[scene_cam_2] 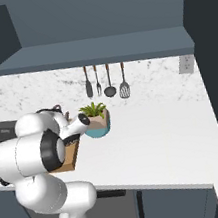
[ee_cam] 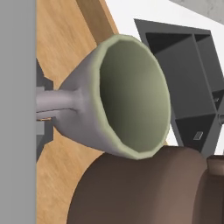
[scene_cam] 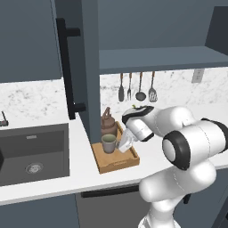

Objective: Pick the kettle from the counter and place it on the tray. Then pick the mug from the cabinet and place it on the tray. Then close the cabinet doors.

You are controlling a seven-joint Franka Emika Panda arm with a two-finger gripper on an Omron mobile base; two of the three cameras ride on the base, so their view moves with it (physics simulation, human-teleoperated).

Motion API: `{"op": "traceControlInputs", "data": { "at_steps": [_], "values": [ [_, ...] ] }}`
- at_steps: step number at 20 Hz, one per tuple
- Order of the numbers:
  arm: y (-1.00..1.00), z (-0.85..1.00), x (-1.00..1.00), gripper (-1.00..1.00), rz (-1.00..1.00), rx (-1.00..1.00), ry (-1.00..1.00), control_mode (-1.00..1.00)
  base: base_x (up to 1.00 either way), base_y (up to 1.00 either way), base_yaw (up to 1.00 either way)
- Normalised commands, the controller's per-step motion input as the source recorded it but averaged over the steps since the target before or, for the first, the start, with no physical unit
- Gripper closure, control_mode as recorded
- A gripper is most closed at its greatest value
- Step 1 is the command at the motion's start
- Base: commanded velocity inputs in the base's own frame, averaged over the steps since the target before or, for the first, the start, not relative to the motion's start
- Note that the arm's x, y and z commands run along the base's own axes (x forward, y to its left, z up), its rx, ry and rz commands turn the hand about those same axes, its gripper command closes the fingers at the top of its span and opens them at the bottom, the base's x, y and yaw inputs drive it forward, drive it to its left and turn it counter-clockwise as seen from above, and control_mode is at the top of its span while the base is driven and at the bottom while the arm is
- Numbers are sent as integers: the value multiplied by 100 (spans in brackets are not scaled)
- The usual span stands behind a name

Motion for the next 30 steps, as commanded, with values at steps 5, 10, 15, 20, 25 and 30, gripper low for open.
{"op": "traceControlInputs", "data": {
  "at_steps": [5, 10, 15, 20, 25, 30],
  "values": [
    [0, 0, -3, -100, 0, 0, 0, -100, 0, 0, 0],
    [-7, 7, -3, -100, 0, 0, 0, -100, 0, 0, 0],
    [-17, 51, -31, -100, 0, 0, 0, -100, 0, 0, 0],
    [-19, 62, -44, -100, 0, 0, -1, -100, 0, 0, 0],
    [-18, 63, -44, -100, 0, 0, -2, -100, 0, 0, 0],
    [-21, 61, -42, -100, 0, 0, 0, -100, 0, 0, 0]
  ]
}}
